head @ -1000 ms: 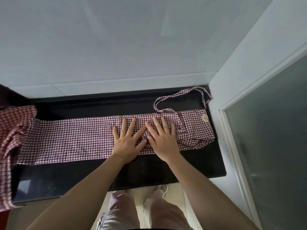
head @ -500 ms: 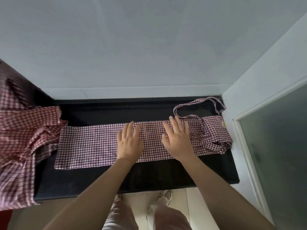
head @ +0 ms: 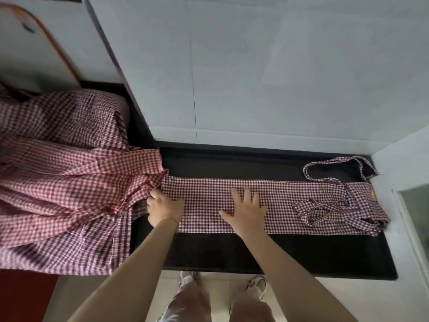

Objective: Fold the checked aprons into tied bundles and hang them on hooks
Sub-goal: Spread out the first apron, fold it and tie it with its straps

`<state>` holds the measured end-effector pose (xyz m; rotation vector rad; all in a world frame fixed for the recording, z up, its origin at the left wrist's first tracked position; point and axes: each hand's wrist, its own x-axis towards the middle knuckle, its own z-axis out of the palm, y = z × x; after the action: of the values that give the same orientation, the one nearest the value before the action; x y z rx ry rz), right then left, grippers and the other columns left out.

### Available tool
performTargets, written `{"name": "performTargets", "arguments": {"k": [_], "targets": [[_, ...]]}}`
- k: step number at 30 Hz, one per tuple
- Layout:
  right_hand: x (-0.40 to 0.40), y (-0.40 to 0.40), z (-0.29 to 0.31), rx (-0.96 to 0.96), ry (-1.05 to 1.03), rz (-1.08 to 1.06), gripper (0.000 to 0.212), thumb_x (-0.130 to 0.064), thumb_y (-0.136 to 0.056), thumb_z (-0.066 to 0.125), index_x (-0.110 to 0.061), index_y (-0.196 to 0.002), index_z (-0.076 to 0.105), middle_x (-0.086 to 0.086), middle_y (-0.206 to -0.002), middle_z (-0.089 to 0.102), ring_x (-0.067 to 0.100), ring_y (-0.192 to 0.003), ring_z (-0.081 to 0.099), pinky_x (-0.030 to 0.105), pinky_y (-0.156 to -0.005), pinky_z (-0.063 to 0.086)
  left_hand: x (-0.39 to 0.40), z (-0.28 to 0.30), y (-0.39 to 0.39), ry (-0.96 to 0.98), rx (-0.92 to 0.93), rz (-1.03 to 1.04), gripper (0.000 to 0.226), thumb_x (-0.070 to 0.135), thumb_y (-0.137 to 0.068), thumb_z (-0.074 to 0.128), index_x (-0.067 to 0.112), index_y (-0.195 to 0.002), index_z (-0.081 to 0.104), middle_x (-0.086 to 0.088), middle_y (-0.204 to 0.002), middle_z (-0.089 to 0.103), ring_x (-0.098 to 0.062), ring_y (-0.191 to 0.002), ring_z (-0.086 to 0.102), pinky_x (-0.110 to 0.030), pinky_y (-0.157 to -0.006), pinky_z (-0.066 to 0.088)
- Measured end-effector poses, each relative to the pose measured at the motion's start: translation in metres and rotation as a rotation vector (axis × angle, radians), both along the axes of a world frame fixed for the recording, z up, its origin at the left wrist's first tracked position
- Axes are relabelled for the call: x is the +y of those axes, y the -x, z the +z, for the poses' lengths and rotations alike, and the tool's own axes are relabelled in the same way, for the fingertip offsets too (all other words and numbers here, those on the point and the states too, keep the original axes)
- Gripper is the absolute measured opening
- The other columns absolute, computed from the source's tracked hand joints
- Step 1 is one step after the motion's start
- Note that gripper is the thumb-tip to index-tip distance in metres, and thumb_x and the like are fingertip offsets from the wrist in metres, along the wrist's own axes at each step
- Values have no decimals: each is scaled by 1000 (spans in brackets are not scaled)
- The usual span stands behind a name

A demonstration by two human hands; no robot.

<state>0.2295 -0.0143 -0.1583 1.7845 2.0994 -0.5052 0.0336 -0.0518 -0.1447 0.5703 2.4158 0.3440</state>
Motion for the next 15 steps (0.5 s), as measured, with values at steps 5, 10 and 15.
{"name": "performTargets", "arguments": {"k": [5,10,15], "targets": [[2,-5,7,-91,20,-223,97,-81,-84,44,-29,-158,8,15,-164,9,42,-148,16,57,-113,31,3,4,25,-74,-316,35,75,52,-64,67,16,-129,57,-8,-123,66,-33,-113,61,-45,-103,46],[-7,10,8,-104,10,-296,99,-80,-85,44,-28,-159,4,19,-163,9,45,-147,18,55,-110,37,20,31,34,-294,-399,-45,19,24,-87,68,16,-103,66,-1,-100,67,-24,-99,62,-39,-95,51],[-12,54,14,110,39,-153,75,-71,-96,32,-30,-157,19,18,-163,17,43,-148,18,53,-114,31,43,58,30,-307,-606,-201,7,7,-86,66,7,-90,60,-15,-82,69,-27,-68,68,-36,-61,58]]}}
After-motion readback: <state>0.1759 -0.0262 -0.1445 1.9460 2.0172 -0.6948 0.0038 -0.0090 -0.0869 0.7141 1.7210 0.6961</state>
